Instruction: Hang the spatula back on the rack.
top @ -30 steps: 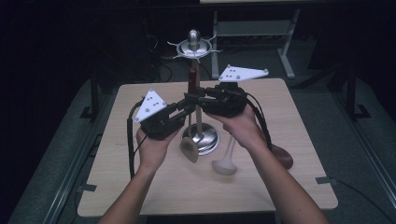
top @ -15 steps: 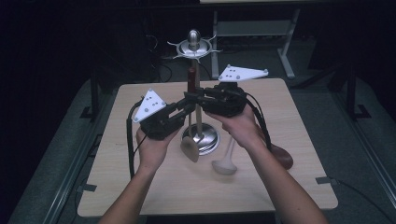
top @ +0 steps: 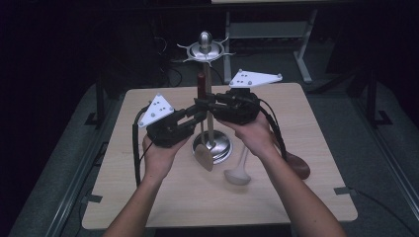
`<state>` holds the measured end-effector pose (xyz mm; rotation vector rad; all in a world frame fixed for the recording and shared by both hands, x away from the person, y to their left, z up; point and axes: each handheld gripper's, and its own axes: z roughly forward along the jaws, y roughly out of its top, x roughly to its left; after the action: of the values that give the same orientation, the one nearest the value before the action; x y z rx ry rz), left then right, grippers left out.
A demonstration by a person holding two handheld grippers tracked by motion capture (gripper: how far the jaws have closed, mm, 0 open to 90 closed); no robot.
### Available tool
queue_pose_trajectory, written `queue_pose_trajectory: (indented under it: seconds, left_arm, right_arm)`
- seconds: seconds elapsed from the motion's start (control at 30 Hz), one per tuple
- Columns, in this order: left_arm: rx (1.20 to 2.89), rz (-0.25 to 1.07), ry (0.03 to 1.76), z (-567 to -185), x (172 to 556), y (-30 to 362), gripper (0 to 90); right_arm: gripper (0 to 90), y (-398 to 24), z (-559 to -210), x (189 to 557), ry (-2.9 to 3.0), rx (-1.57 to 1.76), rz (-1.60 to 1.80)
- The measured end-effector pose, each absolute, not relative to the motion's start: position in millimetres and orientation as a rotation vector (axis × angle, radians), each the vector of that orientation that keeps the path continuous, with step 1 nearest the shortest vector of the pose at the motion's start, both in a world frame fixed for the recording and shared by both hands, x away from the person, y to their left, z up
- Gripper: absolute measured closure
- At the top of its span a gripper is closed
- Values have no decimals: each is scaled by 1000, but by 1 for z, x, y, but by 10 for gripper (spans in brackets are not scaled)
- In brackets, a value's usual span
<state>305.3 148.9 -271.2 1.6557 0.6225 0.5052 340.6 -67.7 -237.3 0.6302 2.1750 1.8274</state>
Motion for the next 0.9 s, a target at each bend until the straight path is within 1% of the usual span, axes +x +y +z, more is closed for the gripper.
queue_pose_trajectory:
  seconds: [0.3, 0.47, 0.83, 0.9]
  left_arm:
    - [1721, 467, 596, -271, 304, 159, 498]
    - [1788, 441, 576, -273, 303, 166, 404]
    - [1901, 407, 538, -278, 299, 184, 275]
    - [1906, 399, 536, -281, 299, 188, 262]
  right_arm:
    - [728, -70, -237, 341, 2184, 605, 1823]
    - [728, -74, -236, 341, 2185, 587, 1818]
    - [729, -87, -233, 341, 2233, 499, 1830]
    - [729, -89, -232, 341, 2245, 486, 1837]
